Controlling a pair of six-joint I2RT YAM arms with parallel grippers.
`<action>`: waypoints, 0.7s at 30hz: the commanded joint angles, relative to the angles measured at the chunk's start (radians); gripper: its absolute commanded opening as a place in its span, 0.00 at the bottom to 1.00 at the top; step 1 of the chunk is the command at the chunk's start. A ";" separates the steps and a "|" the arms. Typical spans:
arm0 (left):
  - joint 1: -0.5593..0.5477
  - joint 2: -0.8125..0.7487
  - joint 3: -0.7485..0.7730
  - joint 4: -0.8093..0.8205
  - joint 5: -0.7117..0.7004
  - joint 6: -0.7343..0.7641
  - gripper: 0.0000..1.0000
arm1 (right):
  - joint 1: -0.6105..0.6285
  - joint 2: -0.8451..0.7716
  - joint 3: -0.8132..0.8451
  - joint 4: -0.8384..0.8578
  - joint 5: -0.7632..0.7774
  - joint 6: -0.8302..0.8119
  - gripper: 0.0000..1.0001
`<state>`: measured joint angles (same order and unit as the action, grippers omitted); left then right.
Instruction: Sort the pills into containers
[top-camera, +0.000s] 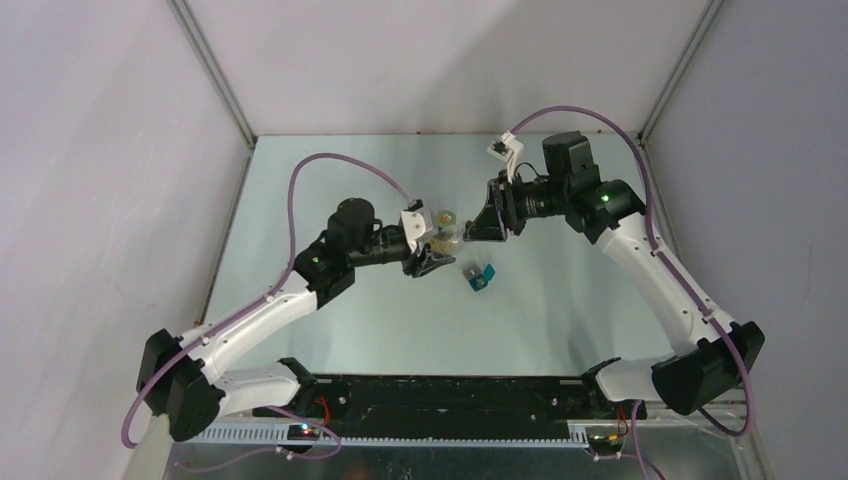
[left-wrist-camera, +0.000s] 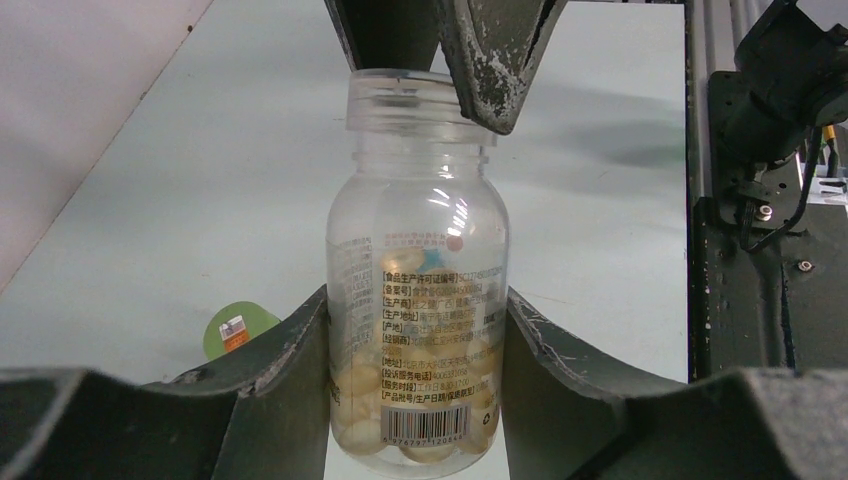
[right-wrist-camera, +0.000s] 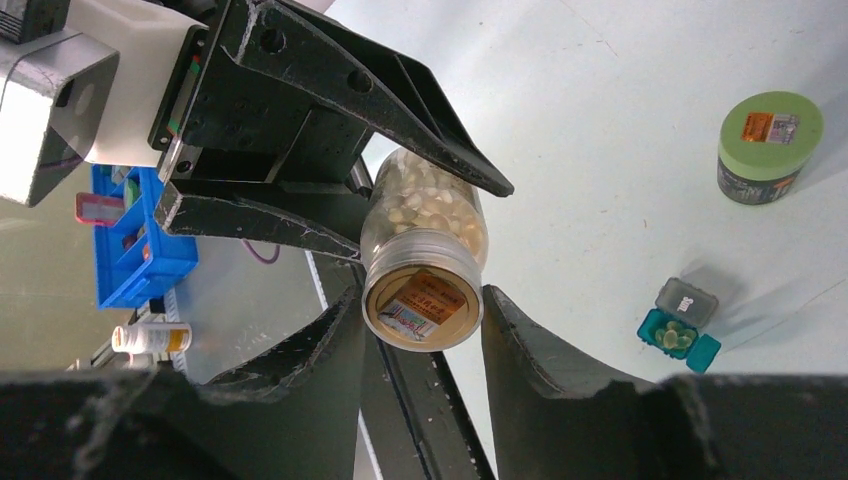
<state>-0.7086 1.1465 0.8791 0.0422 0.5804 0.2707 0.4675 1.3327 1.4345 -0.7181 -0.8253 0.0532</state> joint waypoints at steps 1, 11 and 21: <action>-0.001 -0.022 0.041 0.132 0.005 0.001 0.00 | 0.007 0.019 0.012 -0.058 -0.006 -0.032 0.42; -0.015 -0.001 0.058 0.082 0.015 0.087 0.00 | 0.046 0.084 0.069 -0.112 0.031 -0.038 0.43; -0.028 -0.022 0.026 0.096 -0.027 0.171 0.00 | 0.051 0.144 0.128 -0.211 -0.015 -0.069 0.40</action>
<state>-0.7155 1.1561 0.8791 -0.0357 0.5404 0.4019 0.4934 1.4616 1.5322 -0.8696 -0.8104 0.0086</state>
